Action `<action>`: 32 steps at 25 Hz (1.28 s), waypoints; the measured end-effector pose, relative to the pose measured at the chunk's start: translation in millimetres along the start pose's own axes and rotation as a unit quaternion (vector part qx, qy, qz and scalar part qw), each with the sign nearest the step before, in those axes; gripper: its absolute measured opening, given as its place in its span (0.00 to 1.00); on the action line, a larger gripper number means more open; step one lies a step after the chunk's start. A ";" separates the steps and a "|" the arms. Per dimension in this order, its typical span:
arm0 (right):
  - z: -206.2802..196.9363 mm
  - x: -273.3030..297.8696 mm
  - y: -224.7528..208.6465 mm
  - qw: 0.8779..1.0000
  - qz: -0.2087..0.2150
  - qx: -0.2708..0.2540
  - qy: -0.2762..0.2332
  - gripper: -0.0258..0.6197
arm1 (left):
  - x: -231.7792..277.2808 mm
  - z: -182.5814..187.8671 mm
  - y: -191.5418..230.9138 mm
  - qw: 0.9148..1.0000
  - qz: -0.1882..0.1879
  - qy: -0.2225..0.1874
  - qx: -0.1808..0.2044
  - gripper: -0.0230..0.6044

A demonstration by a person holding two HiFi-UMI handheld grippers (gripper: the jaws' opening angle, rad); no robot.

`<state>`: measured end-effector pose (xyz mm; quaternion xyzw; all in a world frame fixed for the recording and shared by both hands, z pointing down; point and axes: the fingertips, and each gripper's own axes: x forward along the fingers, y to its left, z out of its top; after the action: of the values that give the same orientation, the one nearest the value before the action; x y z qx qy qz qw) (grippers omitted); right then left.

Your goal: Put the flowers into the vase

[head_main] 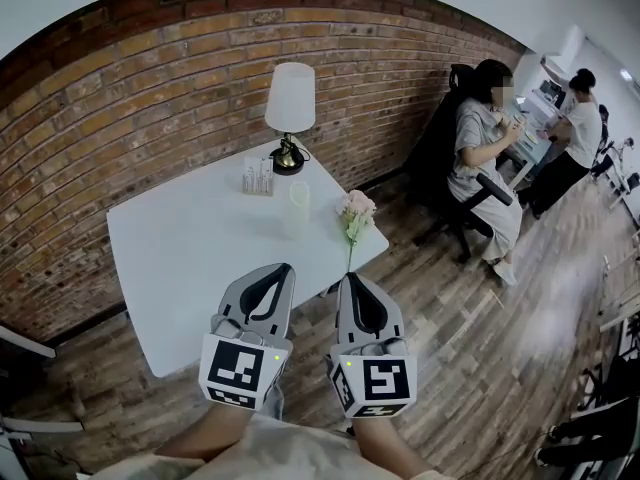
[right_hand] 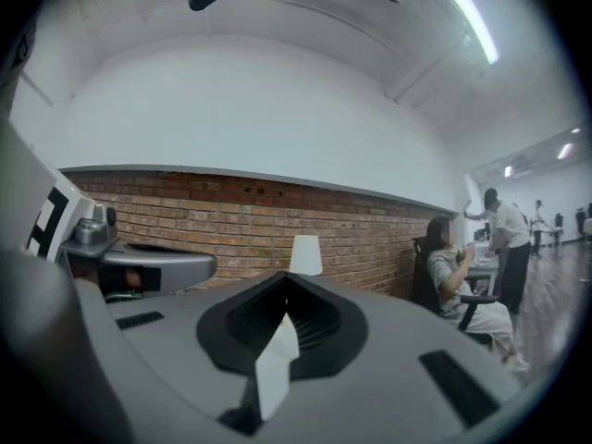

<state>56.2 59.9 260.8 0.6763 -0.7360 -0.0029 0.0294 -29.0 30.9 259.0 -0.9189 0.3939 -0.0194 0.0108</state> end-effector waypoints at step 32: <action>-50.9 130.8 -37.8 0.997 -0.051 0.003 0.049 0.05 | 128.1 -41.2 60.8 0.997 -0.072 0.019 -0.012 0.05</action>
<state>85.3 -71.7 315.1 0.7125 -0.6981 0.0313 0.0633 13.5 -104.1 301.5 -0.9444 0.3271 -0.0323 -0.0093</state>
